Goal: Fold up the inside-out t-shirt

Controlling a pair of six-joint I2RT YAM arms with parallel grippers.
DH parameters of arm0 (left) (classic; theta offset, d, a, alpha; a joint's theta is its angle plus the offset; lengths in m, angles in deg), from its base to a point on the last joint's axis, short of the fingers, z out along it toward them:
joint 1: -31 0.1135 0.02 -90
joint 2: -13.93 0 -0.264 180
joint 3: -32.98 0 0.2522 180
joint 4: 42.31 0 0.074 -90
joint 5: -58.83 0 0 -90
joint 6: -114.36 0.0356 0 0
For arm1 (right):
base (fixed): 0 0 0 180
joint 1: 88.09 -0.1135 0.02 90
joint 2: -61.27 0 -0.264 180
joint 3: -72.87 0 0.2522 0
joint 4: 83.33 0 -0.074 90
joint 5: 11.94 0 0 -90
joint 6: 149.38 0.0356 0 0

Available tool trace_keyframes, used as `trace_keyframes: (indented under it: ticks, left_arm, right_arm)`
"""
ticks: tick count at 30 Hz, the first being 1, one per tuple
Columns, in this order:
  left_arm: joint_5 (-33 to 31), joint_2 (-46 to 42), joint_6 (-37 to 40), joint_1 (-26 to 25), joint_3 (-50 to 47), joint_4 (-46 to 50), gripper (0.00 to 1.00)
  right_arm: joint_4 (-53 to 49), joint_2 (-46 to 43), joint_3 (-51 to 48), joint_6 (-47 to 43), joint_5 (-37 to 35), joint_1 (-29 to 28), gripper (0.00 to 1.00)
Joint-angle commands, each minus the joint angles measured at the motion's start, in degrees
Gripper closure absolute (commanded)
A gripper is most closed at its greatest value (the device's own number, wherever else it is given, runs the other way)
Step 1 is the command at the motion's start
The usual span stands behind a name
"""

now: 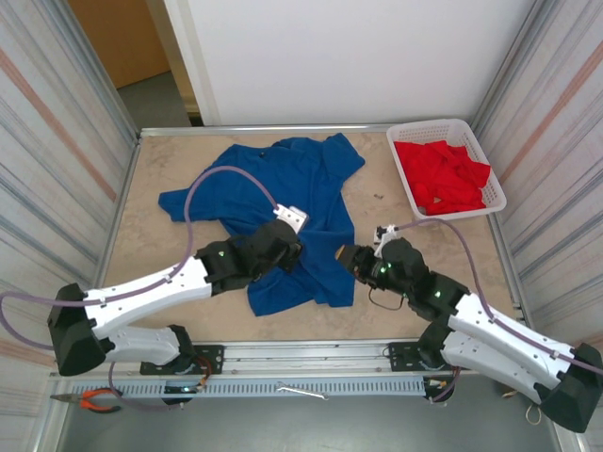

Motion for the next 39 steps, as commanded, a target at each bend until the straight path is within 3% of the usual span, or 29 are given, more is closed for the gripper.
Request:
trace_keyframes:
  ticks: [1,3,7,10,15,25,29,35,39]
  left_arm:
    - [8.5,-0.6,2.6,0.6,3.6,5.4,1.0]
    - [9.3,-0.2,3.2,0.7,5.5,7.4,1.0]
    - [10.1,0.3,3.7,0.6,8.1,9.7,1.0]
    - [10.3,0.3,4.0,0.6,9.6,10.9,1.0]
    - [11.0,-0.1,4.8,0.7,11.4,13.1,1.0]
    - [15.4,-2.5,5.1,0.7,12.2,14.8,1.0]
    - [17.1,-1.3,4.0,0.7,13.7,14.4,1.0]
    - [18.5,3.3,3.2,0.7,18.6,14.3,1.0]
    - [21.0,4.7,3.4,0.7,21.2,14.3,1.0]
  right_arm:
    - [6.1,-1.4,-2.7,-14.4,-1.0,-6.6,0.91]
    - [8.4,0.0,-3.1,-19.4,-2.9,-12.3,0.99]
    - [14.6,9.1,-1.6,-26.6,-6.9,-21.8,1.0]
    - [18.5,19.9,1.8,-29.9,-7.3,-24.7,1.0]
    - [22.7,32.5,5.7,-31.7,-7.5,-22.4,1.0]
    - [27.1,38.4,5.5,-29.1,-3.9,-6.7,1.0]
    - [26.1,41.3,8.1,-29.8,-4.7,-8.0,1.0]
    - [26.1,44.0,7.9,-28.5,-16.3,-19.5,1.0]
    - [29.6,49.4,7.5,-24.5,-15.2,-19.0,1.0]
